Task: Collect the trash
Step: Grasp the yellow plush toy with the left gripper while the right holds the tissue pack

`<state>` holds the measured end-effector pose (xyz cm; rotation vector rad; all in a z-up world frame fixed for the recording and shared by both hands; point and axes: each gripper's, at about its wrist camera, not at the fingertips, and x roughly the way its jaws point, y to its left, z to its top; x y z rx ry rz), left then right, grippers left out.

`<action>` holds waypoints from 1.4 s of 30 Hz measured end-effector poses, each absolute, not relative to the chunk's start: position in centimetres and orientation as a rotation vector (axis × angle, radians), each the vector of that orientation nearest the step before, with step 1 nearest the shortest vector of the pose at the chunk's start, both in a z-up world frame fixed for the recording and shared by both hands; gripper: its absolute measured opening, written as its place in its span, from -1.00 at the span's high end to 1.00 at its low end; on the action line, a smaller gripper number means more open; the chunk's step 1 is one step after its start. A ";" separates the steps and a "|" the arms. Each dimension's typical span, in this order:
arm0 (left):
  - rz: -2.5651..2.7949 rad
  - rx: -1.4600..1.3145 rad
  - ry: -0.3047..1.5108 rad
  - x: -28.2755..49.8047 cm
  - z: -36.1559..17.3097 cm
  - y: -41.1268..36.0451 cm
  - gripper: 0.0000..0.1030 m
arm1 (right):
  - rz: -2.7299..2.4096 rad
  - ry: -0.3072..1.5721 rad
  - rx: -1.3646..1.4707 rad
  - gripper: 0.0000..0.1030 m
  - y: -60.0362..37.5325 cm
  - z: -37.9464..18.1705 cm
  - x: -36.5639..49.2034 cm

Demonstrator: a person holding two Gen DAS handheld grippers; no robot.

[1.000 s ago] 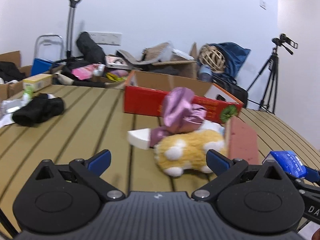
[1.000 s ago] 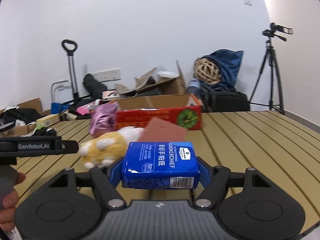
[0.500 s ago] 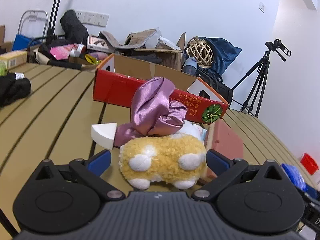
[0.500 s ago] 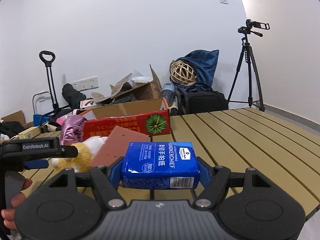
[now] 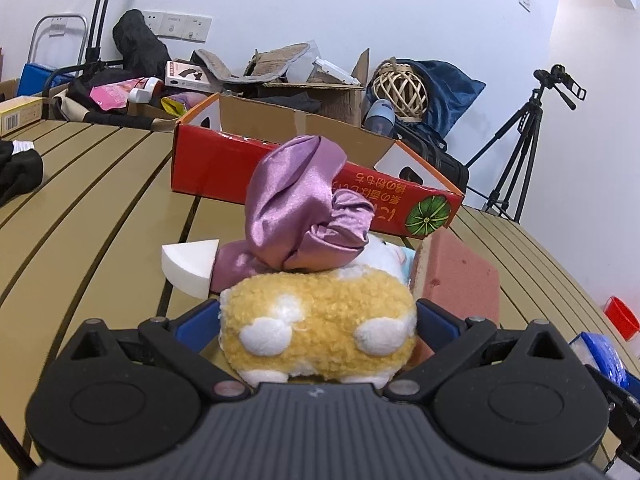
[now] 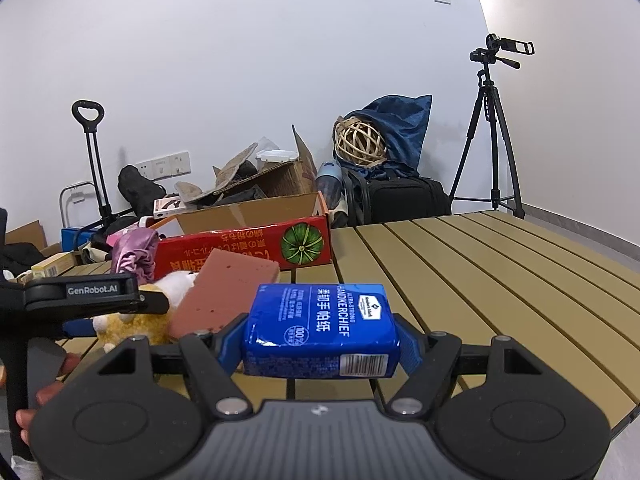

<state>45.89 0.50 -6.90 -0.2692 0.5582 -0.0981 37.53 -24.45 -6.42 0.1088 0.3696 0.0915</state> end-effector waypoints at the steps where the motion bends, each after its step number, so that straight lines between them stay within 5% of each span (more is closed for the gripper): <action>1: -0.100 -0.264 0.556 45.8 -6.9 0.4 -0.96 | 0.092 0.370 0.109 -0.40 -24.4 -6.4 37.5; 10: -0.098 -0.226 0.525 44.7 -6.4 0.0 -0.79 | 0.097 0.374 0.111 -0.40 -24.2 -6.4 37.4; 42: -0.140 -0.150 0.478 35.9 -4.7 -0.9 -0.76 | 0.133 0.393 0.128 -0.40 -24.4 -6.0 35.6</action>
